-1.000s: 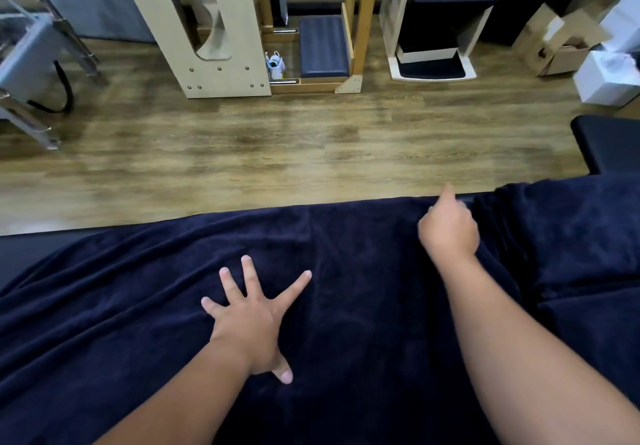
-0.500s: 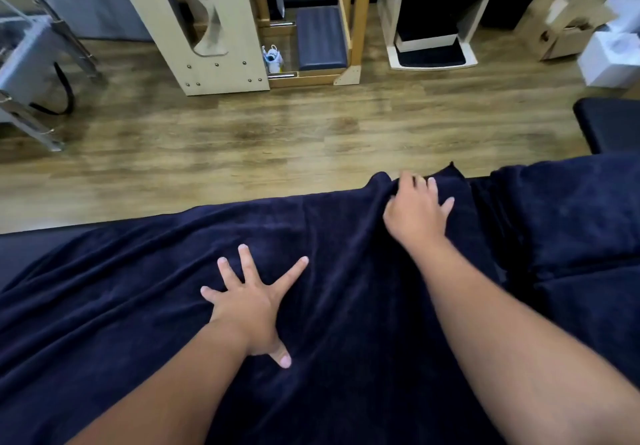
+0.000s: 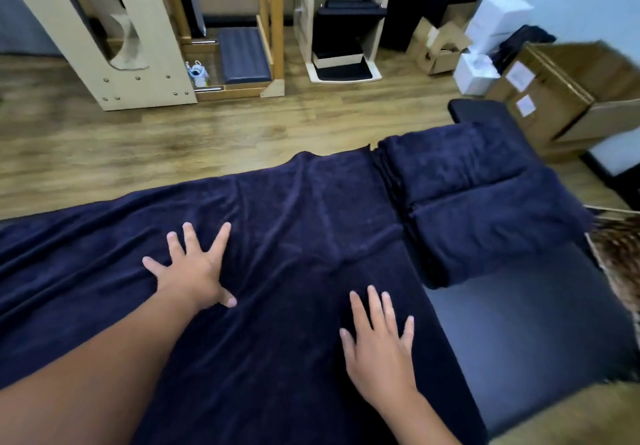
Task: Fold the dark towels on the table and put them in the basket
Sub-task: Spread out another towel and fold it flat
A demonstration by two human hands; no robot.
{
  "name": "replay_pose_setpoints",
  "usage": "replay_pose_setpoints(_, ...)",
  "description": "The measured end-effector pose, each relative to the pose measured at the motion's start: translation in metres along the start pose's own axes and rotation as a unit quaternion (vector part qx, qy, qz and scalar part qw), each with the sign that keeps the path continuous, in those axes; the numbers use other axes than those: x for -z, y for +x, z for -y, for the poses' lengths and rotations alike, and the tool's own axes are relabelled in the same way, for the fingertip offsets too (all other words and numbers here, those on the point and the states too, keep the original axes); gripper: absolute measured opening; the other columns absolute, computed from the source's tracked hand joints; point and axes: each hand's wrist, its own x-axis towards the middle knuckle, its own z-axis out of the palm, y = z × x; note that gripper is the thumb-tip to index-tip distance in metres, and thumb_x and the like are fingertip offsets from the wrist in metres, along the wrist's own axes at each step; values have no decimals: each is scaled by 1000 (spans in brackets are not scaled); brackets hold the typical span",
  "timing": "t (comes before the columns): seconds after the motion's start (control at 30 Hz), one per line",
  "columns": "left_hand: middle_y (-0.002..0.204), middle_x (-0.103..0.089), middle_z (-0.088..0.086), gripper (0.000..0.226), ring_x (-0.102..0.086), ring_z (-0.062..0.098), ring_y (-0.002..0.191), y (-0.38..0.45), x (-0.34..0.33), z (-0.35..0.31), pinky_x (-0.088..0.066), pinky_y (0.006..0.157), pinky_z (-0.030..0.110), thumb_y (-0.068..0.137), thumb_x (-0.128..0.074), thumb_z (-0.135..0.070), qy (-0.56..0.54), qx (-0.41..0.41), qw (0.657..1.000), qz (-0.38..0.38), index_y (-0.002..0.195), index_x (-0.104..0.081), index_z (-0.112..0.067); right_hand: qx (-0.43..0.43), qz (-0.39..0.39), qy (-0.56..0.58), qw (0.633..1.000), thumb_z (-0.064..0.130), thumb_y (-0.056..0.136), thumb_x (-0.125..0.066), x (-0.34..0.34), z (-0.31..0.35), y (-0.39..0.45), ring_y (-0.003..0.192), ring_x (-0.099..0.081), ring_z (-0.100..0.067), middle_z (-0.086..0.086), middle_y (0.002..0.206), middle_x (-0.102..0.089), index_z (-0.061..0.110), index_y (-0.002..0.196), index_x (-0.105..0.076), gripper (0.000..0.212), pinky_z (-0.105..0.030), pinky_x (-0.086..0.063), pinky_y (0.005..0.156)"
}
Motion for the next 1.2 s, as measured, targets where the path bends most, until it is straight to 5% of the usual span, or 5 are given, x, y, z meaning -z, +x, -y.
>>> replay_pose_setpoints(0.2, 101, -50, 11, 52, -52, 31, 89, -90, -66, -27, -39, 67, 46, 58, -83, -16, 91, -134, 966, -202, 104, -58, -16, -175, -58, 18, 983, 34, 84, -74, -5, -51, -82, 138, -43, -37, -16, 151, -44, 23, 142, -55, 62, -59, -46, 101)
replay_pose_setpoints(0.37, 72, -57, 1, 21, -58, 26, 64, -173, -137, -34, -47, 56, 41, 67, -72, -35, 40, -291, 941, -169, 74, -58, -21, -311, -40, 40, 949, 33, 95, -56, 12, -77, -119, 119, -40, -31, -7, 130, -43, 37, 148, -35, 57, -46, -43, 93)
replay_pose_setpoints(0.5, 112, -52, -2, 70, -52, 22, 107, -222, -147, -39, -41, 91, 42, 75, -42, -80, 87, -272, 958, -4, 113, -55, -22, -249, -22, 31, 968, 21, 91, -52, 19, -88, -121, 105, -53, -26, 0, 110, -50, 37, 144, -31, 59, -40, -44, 83)
replay_pose_setpoints(0.77, 121, -59, 9, 23, -56, 29, 109, -260, -163, -74, -39, 89, 41, 94, -60, -19, 158, -257, 953, 40, 116, -61, -14, -138, -36, 134, 981, 6, 93, -46, 34, -119, -117, 75, -47, -29, -3, 101, -38, 29, 141, -39, 53, -38, -41, 71)
replay_pose_setpoints(1.2, 110, -55, -2, 16, -54, 21, 101, -297, -189, -101, -47, 83, 35, 96, -54, -34, -148, -176, 973, 24, 103, -56, -20, 133, 10, -29, 991, 38, 92, -59, 26, -122, -127, 132, -40, -27, -1, 144, -43, 29, 141, -49, 51, -47, -42, 100)
